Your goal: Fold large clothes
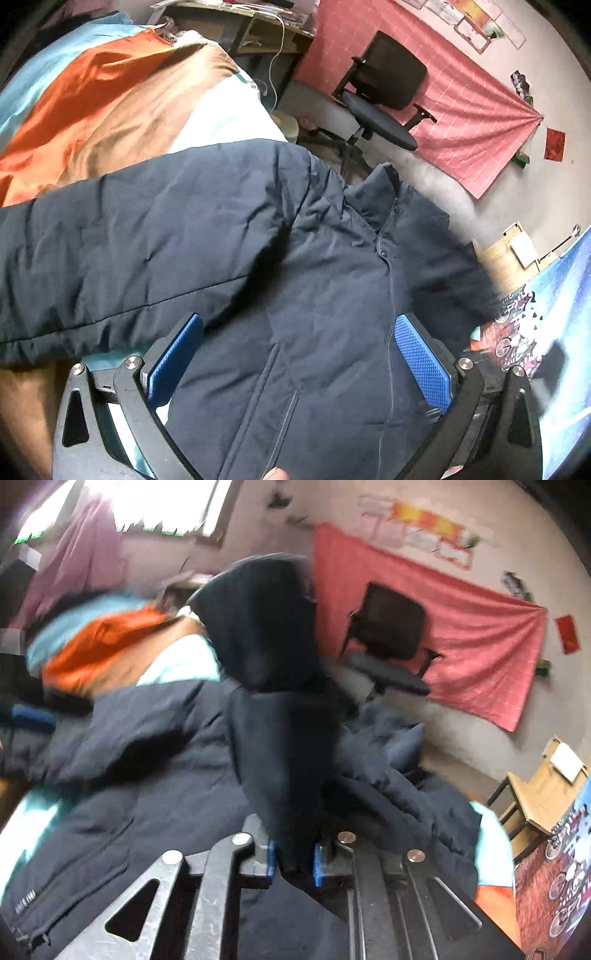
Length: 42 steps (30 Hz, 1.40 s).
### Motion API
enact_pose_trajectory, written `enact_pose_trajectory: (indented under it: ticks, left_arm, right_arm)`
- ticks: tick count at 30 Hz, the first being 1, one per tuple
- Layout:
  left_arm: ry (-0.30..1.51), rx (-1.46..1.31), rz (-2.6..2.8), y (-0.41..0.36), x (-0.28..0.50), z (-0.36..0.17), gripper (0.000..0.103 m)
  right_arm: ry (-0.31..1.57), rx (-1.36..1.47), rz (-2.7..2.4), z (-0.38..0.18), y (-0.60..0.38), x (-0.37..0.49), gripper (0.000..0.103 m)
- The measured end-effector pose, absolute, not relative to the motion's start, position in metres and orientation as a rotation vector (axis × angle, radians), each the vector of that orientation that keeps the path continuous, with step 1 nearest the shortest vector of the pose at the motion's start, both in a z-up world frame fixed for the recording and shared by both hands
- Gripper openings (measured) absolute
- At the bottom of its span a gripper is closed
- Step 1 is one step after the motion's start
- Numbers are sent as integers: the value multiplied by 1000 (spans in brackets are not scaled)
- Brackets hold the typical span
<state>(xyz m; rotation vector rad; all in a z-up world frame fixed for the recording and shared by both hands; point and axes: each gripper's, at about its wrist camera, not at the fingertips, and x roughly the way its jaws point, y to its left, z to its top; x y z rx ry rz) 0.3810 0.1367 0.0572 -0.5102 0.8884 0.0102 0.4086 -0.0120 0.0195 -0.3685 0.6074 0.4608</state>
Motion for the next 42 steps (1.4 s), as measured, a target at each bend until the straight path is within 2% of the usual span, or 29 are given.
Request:
enact_pose_trajectory:
  ticks: [2, 4, 5, 9, 14, 16, 18, 20, 22, 24, 25, 31, 42]
  left_arm:
    - [857, -519, 0, 142, 377, 63, 102]
    - [814, -507, -8, 136, 377, 68, 102]
    - [813, -499, -13, 135, 381, 67, 102]
    - [838, -464, -20, 122, 392, 52, 102]
    - [919, -314, 2, 93, 412, 6, 102]
    - [940, -210, 19, 74, 420, -11, 102]
    - [945, -133, 36, 60, 426, -24, 102]
    - [952, -76, 54, 47, 432, -36, 102]
    - [965, -53, 64, 39, 436, -48, 102]
    - [1004, -26, 72, 33, 441, -60, 102]
    - [1017, -20, 69, 32, 443, -68, 102]
    - [980, -54, 31, 42, 439, -80, 102]
    - [854, -82, 42, 41, 428, -88, 102]
  right_arm:
    - [706, -357, 507, 0, -7, 418, 39]
    - [792, -357, 535, -16, -8, 421, 100]
    - [812, -359, 550, -22, -9, 420, 103]
    - [834, -332, 611, -26, -37, 401, 102]
    - [709, -213, 572, 0, -114, 386, 102]
    - [647, -204, 441, 9, -153, 402, 102]
    - [674, -143, 326, 9, -185, 434, 102]
    - [722, -67, 244, 2, -214, 465, 88]
    - [783, -3, 201, -10, -233, 493, 54]
    - [867, 25, 175, -28, -242, 518, 38]
    - [887, 30, 175, -36, -244, 523, 35]
    - [966, -3, 196, -79, -236, 539, 35]
    - [949, 34, 214, -93, -244, 537, 35]
